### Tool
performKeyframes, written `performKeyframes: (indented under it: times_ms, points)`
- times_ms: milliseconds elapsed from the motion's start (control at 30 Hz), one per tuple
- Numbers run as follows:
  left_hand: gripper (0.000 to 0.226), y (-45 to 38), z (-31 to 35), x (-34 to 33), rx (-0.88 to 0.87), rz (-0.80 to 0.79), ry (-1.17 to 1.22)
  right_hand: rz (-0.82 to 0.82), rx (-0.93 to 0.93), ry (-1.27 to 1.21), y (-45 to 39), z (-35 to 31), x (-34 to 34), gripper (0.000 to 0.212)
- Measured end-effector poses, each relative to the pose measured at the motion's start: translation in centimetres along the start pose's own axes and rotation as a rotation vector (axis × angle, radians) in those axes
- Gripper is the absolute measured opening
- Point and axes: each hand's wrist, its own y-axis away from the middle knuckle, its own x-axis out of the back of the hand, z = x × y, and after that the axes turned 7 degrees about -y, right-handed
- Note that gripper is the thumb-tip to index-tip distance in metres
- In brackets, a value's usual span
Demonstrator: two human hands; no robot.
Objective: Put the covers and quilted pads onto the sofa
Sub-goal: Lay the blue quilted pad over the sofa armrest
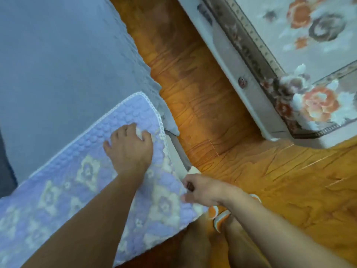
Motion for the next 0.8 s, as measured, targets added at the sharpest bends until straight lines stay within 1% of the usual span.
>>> performKeyframes:
  times_ms: [33, 100, 133, 167, 200, 233, 300, 333, 367, 400, 433, 500, 567, 700, 800]
  points:
    - [0.045, 0.1, -0.3, 0.0, -0.013, 0.013, 0.009, 0.007, -0.031, 0.012, -0.1, -0.1, 0.1, 0.018]
    - [0.045, 0.4, -0.8, -0.1, -0.040, 0.016, 0.024, -0.030, -0.161, 0.046, -0.2, -0.9, 0.9, 0.026]
    - [0.046, 0.3, -0.9, 0.0, -0.045, 0.006, 0.039, -0.051, -0.225, 0.134, -0.3, -1.7, 1.5, 0.025]
    - [0.047, 0.1, -0.9, 0.1, -0.042, -0.005, 0.056, -0.044, -0.262, 0.244, -0.8, -2.6, 2.2, 0.019]
    - [0.048, 0.0, -0.9, 0.2, -0.042, -0.011, 0.066, 0.014, -0.285, 0.345, -1.6, -3.6, 3.0, 0.012]
    - [0.049, 0.0, -1.1, 0.2, -0.047, -0.014, 0.072, 0.118, -0.292, 0.409, -2.4, -5.1, 3.9, 0.010]
    - [0.048, -0.3, -1.3, 0.3, -0.055, -0.019, 0.092, 0.367, -0.264, 0.374, -4.6, -9.1, 6.4, 0.015]
    - [0.048, -0.3, -1.5, 0.5, -0.053, -0.035, 0.114, 0.462, -0.224, 0.346, -5.6, -11.5, 7.5, 0.018]
    - [0.047, -0.3, -1.7, 0.7, -0.055, -0.052, 0.141, 0.518, -0.173, 0.337, -6.7, -14.1, 8.5, 0.016]
    - [0.047, -0.2, -1.9, 0.9, -0.058, -0.068, 0.172, 0.539, -0.135, 0.353, -7.8, -16.4, 9.3, 0.012]
    - [0.046, -0.2, -2.0, 1.1, -0.060, -0.077, 0.204, 0.534, -0.104, 0.401, -9.0, -18.7, 9.8, 0.015]
    - [0.045, -0.5, -2.4, 1.4, -0.059, -0.084, 0.287, 0.489, -0.075, 0.527, -11.5, -22.3, 10.2, 0.030]
    - [0.042, -0.6, -2.8, 1.4, -0.041, -0.056, 0.378, 0.419, -0.046, 0.649, -14.3, -25.2, 9.6, 0.037]
    - [0.051, -0.3, -3.6, 0.9, 0.049, -0.056, 0.541, 0.237, 0.072, 1.016, -20.2, -28.9, 7.3, 0.041]
    - [0.048, 0.1, -3.4, 0.3, 0.146, 0.012, 0.584, 0.094, 0.162, 1.257, -24.2, -30.3, 5.6, 0.037]
